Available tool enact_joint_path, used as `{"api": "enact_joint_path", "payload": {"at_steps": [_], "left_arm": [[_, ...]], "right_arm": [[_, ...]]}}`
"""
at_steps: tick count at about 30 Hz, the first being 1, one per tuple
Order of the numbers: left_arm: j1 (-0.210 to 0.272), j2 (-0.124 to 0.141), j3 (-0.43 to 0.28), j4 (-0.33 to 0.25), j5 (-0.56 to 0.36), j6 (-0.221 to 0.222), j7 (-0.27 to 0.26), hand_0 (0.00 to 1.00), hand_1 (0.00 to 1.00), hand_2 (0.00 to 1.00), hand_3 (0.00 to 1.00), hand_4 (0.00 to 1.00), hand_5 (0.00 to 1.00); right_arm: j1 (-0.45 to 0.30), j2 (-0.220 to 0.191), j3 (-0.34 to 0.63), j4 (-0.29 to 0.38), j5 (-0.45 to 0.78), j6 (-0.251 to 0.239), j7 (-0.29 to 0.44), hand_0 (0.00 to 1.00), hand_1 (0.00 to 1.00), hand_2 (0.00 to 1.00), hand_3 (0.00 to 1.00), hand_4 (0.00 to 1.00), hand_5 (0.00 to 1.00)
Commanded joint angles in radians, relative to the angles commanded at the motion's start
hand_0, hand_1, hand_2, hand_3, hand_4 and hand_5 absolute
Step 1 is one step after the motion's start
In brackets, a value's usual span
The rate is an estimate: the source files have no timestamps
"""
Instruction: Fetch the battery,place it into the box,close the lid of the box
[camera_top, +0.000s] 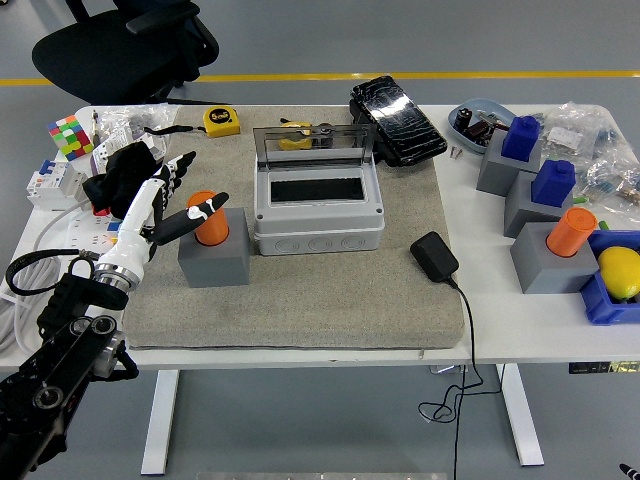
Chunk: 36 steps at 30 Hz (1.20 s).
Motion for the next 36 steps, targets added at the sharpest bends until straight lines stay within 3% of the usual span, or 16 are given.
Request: {"api": "enact_joint_path", "payload": {"at_steps": [1, 6, 8, 13, 14, 19, 20, 25, 26, 31, 32, 36], "left_arm": [[-0.003, -0.001, 0.010, 0.007, -0.007, 0.015, -0.016, 0.901, 0.906, 0.868, 0.801, 0.998, 0.120], [-0.011, -0.008, 0.031, 0.035, -0.026, 0.035, -0.049, 0.901, 0.906, 0.868, 0.801, 0.998, 0.120], [-0.013, -0.011, 0.039, 0.042, -0.028, 0.033, -0.057, 0.882, 0.856, 0.813, 0.761, 0.998, 0.079], [-0.016, -0.012, 0.063, 0.047, -0.029, 0.023, -0.076, 0.882, 0.856, 0.813, 0.761, 0.998, 0.079], [-0.018, -0.013, 0.066, 0.049, -0.029, 0.026, -0.076, 0.867, 0.842, 0.799, 0.734, 0.998, 0.034], [-0.029, -0.020, 0.081, 0.069, -0.064, 0.048, -0.100, 0.867, 0.842, 0.799, 0.734, 0.998, 0.034], [-0.031, -0.021, 0.086, 0.075, -0.079, 0.051, -0.106, 0.702, 0.699, 0.704, 0.612, 0.998, 0.002], [-0.036, -0.030, 0.108, 0.093, -0.129, 0.067, -0.135, 0.702, 0.699, 0.704, 0.612, 0.998, 0.002], [-0.037, -0.034, 0.111, 0.096, -0.141, 0.071, -0.141, 0.549, 0.567, 0.581, 0.500, 0.998, 0.002], [-0.044, -0.046, 0.119, 0.103, -0.178, 0.082, -0.165, 0.549, 0.567, 0.581, 0.500, 0.998, 0.002], [-0.047, -0.049, 0.122, 0.105, -0.188, 0.086, -0.172, 0.384, 0.417, 0.433, 0.400, 0.998, 0.002], [-0.054, -0.059, 0.127, 0.112, -0.216, 0.094, -0.187, 0.384, 0.417, 0.433, 0.400, 0.998, 0.002]], "right_arm": [[0.000, 0.000, 0.000, 0.000, 0.000, 0.000, 0.000, 0.578, 0.629, 0.658, 0.551, 0.941, 0.496], [-0.001, 0.001, -0.001, 0.000, 0.000, 0.000, 0.000, 0.578, 0.629, 0.658, 0.551, 0.941, 0.496], [-0.001, 0.001, 0.000, 0.001, -0.001, 0.001, 0.001, 0.578, 0.629, 0.658, 0.551, 0.942, 0.496], [-0.001, 0.002, -0.002, 0.000, 0.000, 0.001, 0.001, 0.578, 0.629, 0.658, 0.551, 0.942, 0.496], [0.000, 0.001, -0.002, 0.000, 0.000, 0.001, 0.001, 0.577, 0.629, 0.658, 0.550, 0.941, 0.495], [-0.001, 0.001, -0.003, 0.000, 0.002, 0.001, 0.001, 0.577, 0.629, 0.658, 0.550, 0.941, 0.495], [-0.001, 0.001, -0.004, 0.000, 0.003, 0.001, 0.001, 0.577, 0.629, 0.657, 0.551, 0.941, 0.495], [-0.001, 0.001, -0.002, 0.000, 0.001, 0.001, 0.001, 0.577, 0.629, 0.657, 0.551, 0.941, 0.495], [-0.001, 0.002, -0.002, 0.001, 0.001, 0.001, 0.001, 0.574, 0.629, 0.657, 0.550, 0.941, 0.494], [-0.002, 0.002, -0.004, 0.000, 0.003, 0.001, 0.001, 0.574, 0.629, 0.657, 0.550, 0.941, 0.494], [-0.002, 0.002, -0.005, 0.000, 0.003, 0.001, 0.001, 0.575, 0.629, 0.657, 0.551, 0.941, 0.493], [-0.003, 0.001, -0.006, 0.000, 0.003, 0.001, 0.001, 0.575, 0.629, 0.657, 0.551, 0.941, 0.493]]}}
